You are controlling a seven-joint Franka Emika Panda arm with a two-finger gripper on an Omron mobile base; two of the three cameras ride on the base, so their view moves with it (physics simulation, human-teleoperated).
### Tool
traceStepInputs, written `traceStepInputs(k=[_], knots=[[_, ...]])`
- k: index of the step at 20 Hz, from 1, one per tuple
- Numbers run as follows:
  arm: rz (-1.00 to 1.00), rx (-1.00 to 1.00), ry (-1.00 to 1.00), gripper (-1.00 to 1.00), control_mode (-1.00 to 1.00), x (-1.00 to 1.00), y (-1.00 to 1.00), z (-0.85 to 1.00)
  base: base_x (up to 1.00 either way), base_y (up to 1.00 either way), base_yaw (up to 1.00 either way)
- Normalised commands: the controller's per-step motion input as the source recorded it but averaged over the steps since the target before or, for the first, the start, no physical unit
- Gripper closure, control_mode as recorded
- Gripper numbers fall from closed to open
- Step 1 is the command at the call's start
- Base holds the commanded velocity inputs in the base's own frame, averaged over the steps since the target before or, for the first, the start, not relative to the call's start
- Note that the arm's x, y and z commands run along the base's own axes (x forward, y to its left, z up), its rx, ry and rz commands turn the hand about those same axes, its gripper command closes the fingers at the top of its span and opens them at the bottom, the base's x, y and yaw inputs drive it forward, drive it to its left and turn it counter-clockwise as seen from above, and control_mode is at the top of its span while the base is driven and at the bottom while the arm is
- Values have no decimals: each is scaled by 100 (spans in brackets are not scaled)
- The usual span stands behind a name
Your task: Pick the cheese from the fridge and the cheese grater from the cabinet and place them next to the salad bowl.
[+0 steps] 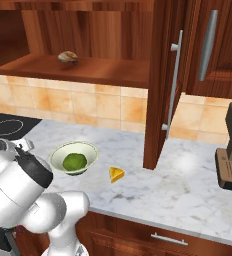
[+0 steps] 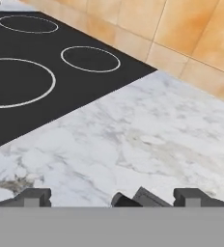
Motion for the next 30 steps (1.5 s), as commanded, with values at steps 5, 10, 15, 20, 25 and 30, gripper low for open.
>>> traceStepInputs(k=[5,10,15,20,25,30], knots=[[-1,0,30,-100,-100,-26,-18,-26,0,0,0],[-12,0,19,-100,-100,0,-18,0,0,0,0],[-1,-8,12,-100,-100,-2,-58,-33,0,0,0],[0,-5,3,-100,-100,21,-38,-10,0,0,0],[0,0,0,-100,-100,60,-10,10,0,0,0],[-3,0,0,-100,-100,28,-8,25,0,0,0]])
